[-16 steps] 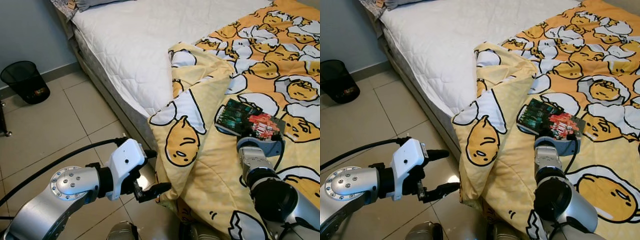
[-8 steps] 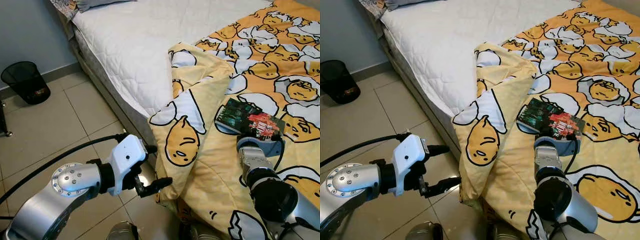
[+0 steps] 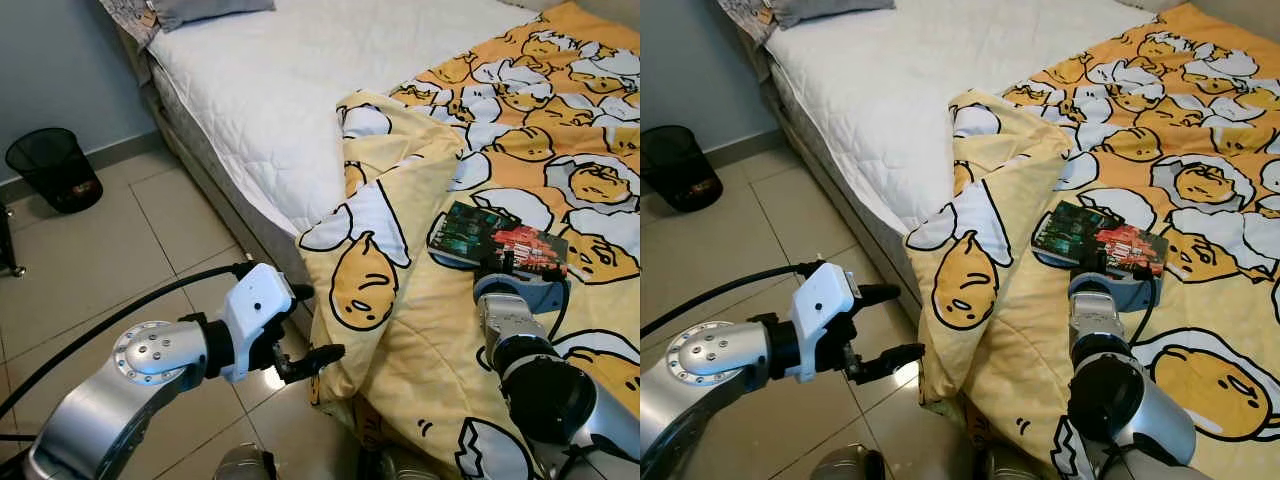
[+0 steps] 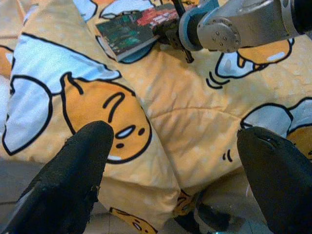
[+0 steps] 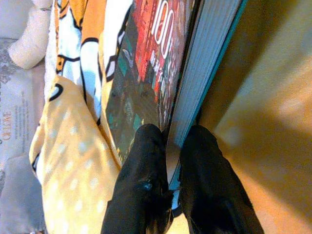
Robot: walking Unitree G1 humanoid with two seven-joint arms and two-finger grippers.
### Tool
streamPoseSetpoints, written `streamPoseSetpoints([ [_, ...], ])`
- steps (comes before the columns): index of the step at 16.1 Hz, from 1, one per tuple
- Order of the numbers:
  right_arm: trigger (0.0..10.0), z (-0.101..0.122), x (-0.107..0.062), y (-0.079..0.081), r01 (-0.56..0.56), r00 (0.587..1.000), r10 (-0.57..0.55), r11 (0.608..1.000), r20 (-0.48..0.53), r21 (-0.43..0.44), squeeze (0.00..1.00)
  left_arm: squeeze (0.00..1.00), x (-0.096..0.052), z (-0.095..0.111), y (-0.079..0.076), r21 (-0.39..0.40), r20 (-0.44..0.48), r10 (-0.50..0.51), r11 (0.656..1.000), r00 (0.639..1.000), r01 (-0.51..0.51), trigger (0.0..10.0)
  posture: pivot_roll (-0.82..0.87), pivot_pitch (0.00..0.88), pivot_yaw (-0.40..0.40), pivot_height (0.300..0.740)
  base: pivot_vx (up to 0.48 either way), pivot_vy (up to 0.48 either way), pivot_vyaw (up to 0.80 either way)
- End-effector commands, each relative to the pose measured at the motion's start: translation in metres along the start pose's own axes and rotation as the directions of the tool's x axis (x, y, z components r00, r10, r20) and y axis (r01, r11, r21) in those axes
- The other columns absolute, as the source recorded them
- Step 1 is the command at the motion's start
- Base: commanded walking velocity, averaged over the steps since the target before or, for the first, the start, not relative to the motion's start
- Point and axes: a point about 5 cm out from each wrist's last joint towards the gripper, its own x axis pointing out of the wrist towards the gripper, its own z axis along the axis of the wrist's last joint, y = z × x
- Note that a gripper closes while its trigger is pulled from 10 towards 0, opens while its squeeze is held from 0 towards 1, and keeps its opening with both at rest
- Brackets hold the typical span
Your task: Clean up the room
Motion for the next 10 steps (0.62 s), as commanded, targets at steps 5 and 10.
streamPoseSetpoints([
  [5,0.0,0.009,-0.002,-0.003,-0.113,0.993,0.107,0.968,-0.039,-0.223,0.00,0.79,0.006,-0.008,0.001,-0.026,0.044,0.062,0.998,0.997,-0.061,10.0,0.02,0.000,0.020,0.740,0.000,0.000,0.00],
  [10,0.0,0.022,-0.009,0.004,-0.313,0.949,0.240,0.782,-0.202,-0.539,0.00,0.78,0.012,-0.013,0.007,-0.035,0.055,0.150,0.988,0.987,-0.148,10.0,-0.02,0.000,0.023,0.740,0.000,0.000,0.00],
])
